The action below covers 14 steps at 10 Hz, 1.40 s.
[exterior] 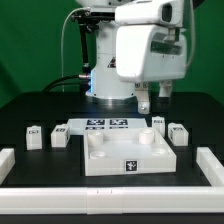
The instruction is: Assemble one leg
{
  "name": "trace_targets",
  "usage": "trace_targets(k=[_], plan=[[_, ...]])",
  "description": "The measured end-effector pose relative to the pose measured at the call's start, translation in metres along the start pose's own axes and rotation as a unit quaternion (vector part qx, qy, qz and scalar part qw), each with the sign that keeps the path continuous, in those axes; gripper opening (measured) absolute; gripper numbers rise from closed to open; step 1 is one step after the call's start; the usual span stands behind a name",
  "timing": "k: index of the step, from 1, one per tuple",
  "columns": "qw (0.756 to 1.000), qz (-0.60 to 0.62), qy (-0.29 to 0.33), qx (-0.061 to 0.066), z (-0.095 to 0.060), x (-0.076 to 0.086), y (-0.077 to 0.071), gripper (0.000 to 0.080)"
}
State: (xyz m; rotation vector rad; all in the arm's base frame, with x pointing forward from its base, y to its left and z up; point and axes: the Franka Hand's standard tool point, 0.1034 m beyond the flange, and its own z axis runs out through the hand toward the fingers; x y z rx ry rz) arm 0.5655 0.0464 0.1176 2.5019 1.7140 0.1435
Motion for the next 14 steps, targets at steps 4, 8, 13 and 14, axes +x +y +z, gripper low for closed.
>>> trace_targets(k=[4, 8, 13, 14], plan=[[0.994, -0.101, -0.043, 0.025, 0.010, -0.012, -0.024, 0.0650], [0.994, -0.097, -0.046, 0.029, 0.011, -0.018, -0.024, 0.0650], [0.977, -0.187, -0.064, 0.082, 0.022, -0.054, -0.069, 0.0650], [0.975, -0.188, -0.071, 0.094, 0.023, -0.060, -0.077, 0.0650]])
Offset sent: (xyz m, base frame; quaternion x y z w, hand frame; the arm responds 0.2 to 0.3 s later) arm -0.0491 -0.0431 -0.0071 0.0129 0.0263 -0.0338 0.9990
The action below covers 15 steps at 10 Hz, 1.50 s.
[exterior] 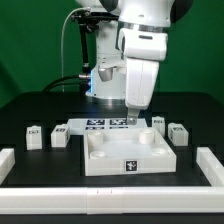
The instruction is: Assemble one leg
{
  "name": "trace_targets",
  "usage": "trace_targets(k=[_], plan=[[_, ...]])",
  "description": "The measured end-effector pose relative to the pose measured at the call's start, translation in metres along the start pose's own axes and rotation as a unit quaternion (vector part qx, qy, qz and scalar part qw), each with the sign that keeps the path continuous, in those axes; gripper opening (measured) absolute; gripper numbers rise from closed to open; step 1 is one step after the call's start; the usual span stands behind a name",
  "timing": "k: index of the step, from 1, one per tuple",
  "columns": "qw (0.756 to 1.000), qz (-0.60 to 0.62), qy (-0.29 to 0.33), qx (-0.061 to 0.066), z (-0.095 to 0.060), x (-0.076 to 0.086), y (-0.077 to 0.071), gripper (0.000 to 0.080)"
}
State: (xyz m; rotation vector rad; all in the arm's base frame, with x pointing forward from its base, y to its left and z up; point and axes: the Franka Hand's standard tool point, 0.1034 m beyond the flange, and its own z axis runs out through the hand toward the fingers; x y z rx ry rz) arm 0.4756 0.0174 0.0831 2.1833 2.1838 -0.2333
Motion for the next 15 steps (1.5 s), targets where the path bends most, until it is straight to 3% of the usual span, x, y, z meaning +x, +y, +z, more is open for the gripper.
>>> trace_targets(k=[4, 5, 7, 9, 11, 15], plan=[[1.000, -0.004, 0.001, 0.001, 0.001, -0.001, 0.001, 0.0650], [1.000, -0.013, 0.006, 0.007, 0.000, -0.008, 0.001, 0.0650], [0.999, 0.000, 0.020, 0.026, 0.009, -0.020, -0.034, 0.0650], [0.998, -0.009, 0.033, 0.048, 0.020, -0.018, -0.061, 0.0650], [0.996, -0.044, 0.042, 0.062, 0.031, -0.009, -0.070, 0.0650], [0.994, -0.050, 0.049, 0.085, 0.057, 0.004, -0.067, 0.0650]])
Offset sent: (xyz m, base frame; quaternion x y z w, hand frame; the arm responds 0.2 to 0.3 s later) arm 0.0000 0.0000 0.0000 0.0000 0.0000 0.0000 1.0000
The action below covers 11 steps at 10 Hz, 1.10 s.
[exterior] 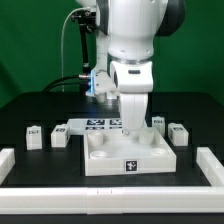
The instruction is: Assemble one leg
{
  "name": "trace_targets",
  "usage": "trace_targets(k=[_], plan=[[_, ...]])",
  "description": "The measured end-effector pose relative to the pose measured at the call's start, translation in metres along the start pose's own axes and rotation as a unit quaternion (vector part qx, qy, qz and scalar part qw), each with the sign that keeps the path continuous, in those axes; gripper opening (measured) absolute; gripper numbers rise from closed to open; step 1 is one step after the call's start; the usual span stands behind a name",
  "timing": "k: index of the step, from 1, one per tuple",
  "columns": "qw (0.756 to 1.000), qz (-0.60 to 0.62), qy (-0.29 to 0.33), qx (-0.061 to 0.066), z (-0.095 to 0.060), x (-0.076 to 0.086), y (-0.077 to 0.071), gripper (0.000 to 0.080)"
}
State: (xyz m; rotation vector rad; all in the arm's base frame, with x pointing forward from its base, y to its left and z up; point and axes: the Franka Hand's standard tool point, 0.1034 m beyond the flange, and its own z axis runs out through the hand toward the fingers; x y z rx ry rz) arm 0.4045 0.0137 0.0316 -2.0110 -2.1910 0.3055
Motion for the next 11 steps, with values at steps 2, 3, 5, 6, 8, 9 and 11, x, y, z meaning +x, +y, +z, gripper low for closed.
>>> trace_targets(k=[2, 3, 5, 6, 8, 9, 11], plan=[[1.000, 0.003, 0.003, 0.010, 0.010, -0.003, 0.005, 0.0650], [1.000, 0.004, 0.003, 0.020, 0.014, -0.004, 0.009, 0.0650], [1.000, 0.005, 0.003, 0.019, 0.014, -0.005, 0.013, 0.0650], [1.000, 0.006, 0.003, 0.018, 0.015, -0.005, 0.013, 0.0648], [1.000, 0.018, 0.001, 0.019, 0.015, -0.004, 0.012, 0.0521], [1.000, 0.019, 0.001, 0.020, 0.016, -0.004, 0.012, 0.0381], [1.000, 0.019, 0.001, 0.020, 0.016, -0.004, 0.012, 0.0246]])
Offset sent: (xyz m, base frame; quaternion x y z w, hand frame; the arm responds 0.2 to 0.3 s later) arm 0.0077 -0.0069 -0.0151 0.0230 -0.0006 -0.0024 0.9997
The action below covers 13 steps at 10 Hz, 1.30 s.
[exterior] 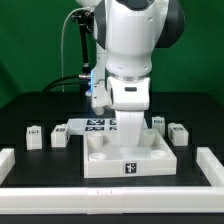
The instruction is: Assemble one leg
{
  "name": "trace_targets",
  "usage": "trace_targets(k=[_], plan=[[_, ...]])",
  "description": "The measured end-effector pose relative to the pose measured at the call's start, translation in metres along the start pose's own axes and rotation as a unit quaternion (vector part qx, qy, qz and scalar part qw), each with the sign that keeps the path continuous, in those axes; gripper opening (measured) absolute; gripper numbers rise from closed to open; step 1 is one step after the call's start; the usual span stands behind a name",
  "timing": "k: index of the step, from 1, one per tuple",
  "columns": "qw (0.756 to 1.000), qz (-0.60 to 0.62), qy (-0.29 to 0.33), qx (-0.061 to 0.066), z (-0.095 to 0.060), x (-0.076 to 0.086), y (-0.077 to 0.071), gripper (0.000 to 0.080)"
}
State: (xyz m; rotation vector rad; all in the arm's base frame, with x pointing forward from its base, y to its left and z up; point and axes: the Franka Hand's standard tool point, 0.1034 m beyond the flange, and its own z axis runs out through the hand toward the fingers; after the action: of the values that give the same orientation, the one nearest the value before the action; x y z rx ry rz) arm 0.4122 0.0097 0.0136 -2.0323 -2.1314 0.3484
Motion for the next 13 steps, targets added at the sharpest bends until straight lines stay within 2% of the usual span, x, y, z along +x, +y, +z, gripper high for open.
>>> trace_targets(k=[1, 8, 10, 13], plan=[[1.000, 0.000, 0.000, -0.002, -0.001, 0.000, 0.001, 0.0077], [1.000, 0.000, 0.000, -0.006, -0.003, 0.000, 0.003, 0.0077], [1.000, 0.000, 0.002, -0.014, -0.008, 0.012, 0.021, 0.0077], [0.999, 0.019, 0.006, -0.024, -0.013, 0.029, 0.037, 0.0077]])
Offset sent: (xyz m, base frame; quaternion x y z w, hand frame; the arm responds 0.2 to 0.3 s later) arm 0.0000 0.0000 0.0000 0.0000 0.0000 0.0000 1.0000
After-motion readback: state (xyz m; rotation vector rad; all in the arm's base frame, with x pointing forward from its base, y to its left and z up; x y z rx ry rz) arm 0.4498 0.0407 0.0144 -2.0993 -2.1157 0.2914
